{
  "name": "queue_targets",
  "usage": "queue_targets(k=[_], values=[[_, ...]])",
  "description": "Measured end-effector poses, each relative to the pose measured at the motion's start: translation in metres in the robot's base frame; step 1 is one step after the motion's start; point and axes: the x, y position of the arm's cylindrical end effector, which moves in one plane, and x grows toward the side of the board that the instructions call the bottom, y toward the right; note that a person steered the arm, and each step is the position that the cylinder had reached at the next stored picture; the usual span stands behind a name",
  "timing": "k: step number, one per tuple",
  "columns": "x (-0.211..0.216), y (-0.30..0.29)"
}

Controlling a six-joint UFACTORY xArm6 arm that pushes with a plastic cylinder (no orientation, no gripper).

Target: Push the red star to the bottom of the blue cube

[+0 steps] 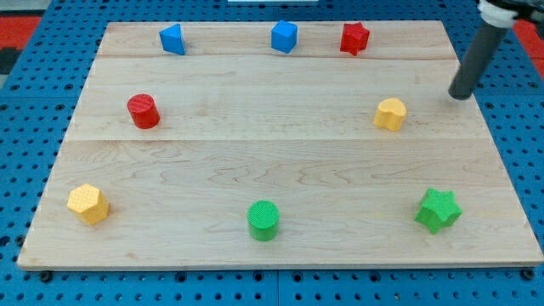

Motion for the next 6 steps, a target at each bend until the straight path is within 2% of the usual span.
queue_targets(k=[2,3,4,5,6], values=[[-0.120,-0.002],[-0.148,-0.037],[-0.144,-0.095],[-0.099,-0.151],[-0.090,-0.180]])
